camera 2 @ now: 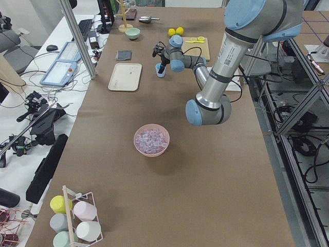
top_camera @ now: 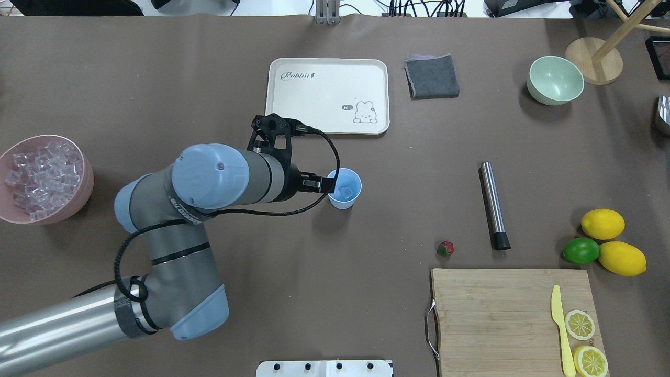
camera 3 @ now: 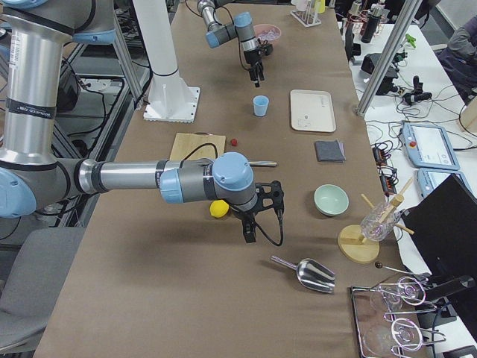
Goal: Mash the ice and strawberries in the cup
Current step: 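Open the left gripper to drop the ice cube into the blue cup, then move the left gripper back over the pink ice bowl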
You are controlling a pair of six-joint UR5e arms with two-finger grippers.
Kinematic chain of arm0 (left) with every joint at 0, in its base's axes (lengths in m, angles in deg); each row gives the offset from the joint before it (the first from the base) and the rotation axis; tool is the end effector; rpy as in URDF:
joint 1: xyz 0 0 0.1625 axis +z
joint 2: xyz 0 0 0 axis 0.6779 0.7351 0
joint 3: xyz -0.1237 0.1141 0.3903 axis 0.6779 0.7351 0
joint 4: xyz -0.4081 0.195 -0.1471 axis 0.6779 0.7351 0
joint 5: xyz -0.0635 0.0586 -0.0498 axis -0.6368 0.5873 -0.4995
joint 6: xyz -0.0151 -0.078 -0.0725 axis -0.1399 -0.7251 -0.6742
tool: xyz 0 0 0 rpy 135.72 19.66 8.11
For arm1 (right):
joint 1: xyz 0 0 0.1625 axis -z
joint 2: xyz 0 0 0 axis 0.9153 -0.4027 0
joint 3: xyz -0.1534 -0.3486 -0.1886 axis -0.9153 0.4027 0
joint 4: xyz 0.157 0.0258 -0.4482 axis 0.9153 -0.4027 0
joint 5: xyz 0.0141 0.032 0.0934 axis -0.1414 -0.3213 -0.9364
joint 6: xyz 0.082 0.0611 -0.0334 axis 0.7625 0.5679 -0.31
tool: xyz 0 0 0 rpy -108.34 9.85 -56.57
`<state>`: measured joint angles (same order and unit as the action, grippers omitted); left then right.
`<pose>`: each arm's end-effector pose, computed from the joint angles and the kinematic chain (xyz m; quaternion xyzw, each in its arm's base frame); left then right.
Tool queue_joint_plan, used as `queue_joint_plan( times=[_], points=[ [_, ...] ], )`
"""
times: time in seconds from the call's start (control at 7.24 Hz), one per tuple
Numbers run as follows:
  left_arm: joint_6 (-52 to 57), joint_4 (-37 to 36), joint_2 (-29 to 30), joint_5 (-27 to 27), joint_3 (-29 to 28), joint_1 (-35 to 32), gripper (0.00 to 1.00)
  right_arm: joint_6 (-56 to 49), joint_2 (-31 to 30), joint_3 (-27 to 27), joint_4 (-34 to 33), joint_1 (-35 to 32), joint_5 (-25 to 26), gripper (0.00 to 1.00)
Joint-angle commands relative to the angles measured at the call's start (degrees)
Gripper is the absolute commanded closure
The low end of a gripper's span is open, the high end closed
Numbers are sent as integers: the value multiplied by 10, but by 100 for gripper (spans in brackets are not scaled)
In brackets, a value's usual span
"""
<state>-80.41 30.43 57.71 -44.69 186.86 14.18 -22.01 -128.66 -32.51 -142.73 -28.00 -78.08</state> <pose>0.5546 -0.4405 0.1408 0.2249 0.4893 0.0377 0.8418 0.0858 -0.4698 0.5889 0.1051 -0.4167 -0.0186 0.9028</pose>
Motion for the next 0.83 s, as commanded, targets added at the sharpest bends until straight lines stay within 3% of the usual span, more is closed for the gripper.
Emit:
queue_joint_plan(
  times=[0.0, 0.28, 0.69],
  points=[
    [117, -114, -47, -64, 79, -63, 1, 0, 0, 0, 1, 0, 0, 0],
    [269, -111, -119, -150, 87, -142, 1, 0, 0, 0, 1, 0, 0, 0],
    [425, -52, -236, -229, 82, -252, 1, -1, -1, 0, 1, 0, 0, 0]
  ],
)
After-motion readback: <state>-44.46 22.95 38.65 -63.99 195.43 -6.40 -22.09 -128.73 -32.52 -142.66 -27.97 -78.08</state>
